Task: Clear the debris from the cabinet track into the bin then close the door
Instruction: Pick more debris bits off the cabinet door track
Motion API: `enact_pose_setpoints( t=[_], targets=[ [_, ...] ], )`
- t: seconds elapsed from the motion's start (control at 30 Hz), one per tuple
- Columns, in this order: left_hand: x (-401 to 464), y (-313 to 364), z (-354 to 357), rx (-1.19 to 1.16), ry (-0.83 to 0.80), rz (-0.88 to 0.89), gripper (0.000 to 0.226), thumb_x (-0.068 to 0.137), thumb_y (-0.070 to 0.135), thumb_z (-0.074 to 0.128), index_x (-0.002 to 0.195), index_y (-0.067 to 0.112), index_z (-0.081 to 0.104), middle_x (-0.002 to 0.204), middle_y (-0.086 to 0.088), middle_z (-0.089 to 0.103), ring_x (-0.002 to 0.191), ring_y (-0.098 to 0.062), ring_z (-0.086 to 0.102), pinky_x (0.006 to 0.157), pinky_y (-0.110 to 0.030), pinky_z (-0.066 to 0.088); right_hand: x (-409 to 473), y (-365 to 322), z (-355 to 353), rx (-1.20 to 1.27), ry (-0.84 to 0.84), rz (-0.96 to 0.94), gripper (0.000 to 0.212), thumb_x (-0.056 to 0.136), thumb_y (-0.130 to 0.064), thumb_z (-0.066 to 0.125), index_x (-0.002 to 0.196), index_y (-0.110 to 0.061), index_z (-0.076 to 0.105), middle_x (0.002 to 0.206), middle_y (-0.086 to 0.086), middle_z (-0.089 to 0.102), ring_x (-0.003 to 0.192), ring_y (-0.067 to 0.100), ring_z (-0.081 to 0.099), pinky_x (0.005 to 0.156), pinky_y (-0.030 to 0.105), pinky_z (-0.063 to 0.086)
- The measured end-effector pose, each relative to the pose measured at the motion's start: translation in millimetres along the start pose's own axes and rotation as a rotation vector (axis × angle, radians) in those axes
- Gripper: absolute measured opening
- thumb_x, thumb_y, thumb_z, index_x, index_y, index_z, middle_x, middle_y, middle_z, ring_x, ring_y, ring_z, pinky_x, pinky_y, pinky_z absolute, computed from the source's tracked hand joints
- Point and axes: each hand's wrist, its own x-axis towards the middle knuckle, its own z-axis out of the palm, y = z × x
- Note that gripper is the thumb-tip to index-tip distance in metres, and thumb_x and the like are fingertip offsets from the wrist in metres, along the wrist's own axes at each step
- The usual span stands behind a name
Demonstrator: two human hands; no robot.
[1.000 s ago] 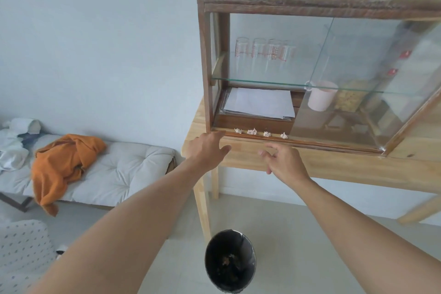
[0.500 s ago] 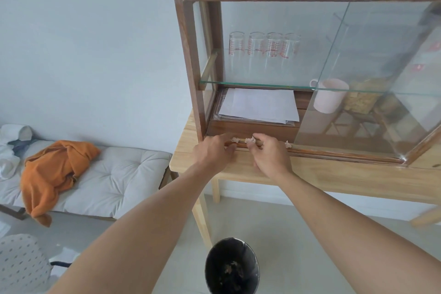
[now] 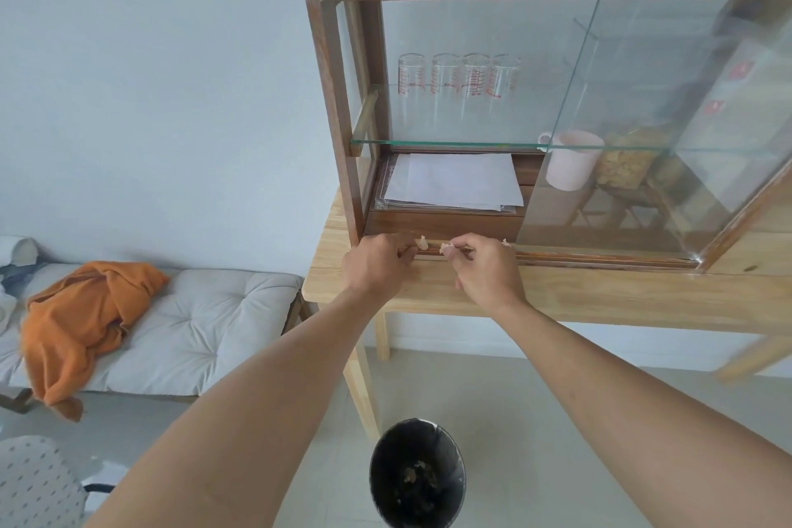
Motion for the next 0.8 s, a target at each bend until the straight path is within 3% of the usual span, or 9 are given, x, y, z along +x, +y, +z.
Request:
enact_pose_setpoints(
  t=[0.07, 0.2, 0.33, 0.53, 0.8],
  targets=[
    [-1.8, 3.6, -3.2, 0.014, -0.024, -0.004, 0.022, 0.1, 0.042, 0.061, 0.116, 0.044, 0.076, 0.099, 0.008, 0.078, 0.098, -0.025, 0.07, 0.076, -0.037, 0.056, -6.7, 0.9, -4.0, 0.005, 0.015, 0.005, 0.011, 0.102, -0.036, 0.071, 0.096, -0.029, 0.077, 0.042, -0.009, 0.064, 0.046, 0.004, 0.064, 0.061, 0.023, 0.049],
    [-1.1, 9.6, -5.0, 0.071, -0.099, 0.021, 0.04, 0.099, 0.045, 0.065, 0.139, 0.045, 0.061, 0.102, 0.003, 0.077, 0.101, -0.027, 0.069, 0.083, -0.041, 0.057, -19.0, 5.9, -12.1, 0.068, 0.014, 0.013, 0.013, 0.102, -0.031, 0.073, 0.1, -0.021, 0.081, 0.046, -0.013, 0.064, 0.047, 0.017, 0.066, 0.069, 0.039, 0.06],
    [6.0, 14.5, 0.6, 0.079, -0.097, 0.044, 0.025, 0.101, 0.041, 0.058, 0.121, 0.04, 0.073, 0.102, -0.001, 0.077, 0.099, -0.031, 0.069, 0.079, -0.04, 0.057, -27.7, 16.1, -17.7, 0.096, 0.028, 0.03, 0.014, 0.101, -0.032, 0.073, 0.096, -0.022, 0.081, 0.044, -0.009, 0.063, 0.04, 0.007, 0.06, 0.054, 0.031, 0.048],
    [5.8, 8.1, 4.5, 0.037, -0.02, 0.021, 0.025, 0.101, 0.048, 0.059, 0.109, 0.039, 0.08, 0.087, 0.001, 0.076, 0.087, -0.031, 0.068, 0.065, -0.032, 0.046, -41.1, 31.0, -21.1, 0.13, 0.029, 0.069, 0.017, 0.101, -0.039, 0.073, 0.094, -0.025, 0.08, 0.048, 0.0, 0.066, 0.042, 0.005, 0.055, 0.055, 0.028, 0.044],
    [-42.2, -6.5, -1.5, -0.058, -0.035, 0.035, 0.025, 0.102, 0.05, 0.06, 0.117, 0.043, 0.078, 0.092, 0.008, 0.076, 0.095, -0.025, 0.069, 0.078, -0.035, 0.053, -70.5, 29.7, -15.7, 0.118, 0.02, 0.096, 0.021, 0.1, -0.046, 0.072, 0.096, -0.027, 0.08, 0.052, -0.003, 0.071, 0.048, 0.006, 0.059, 0.053, 0.027, 0.045]
  ],
)
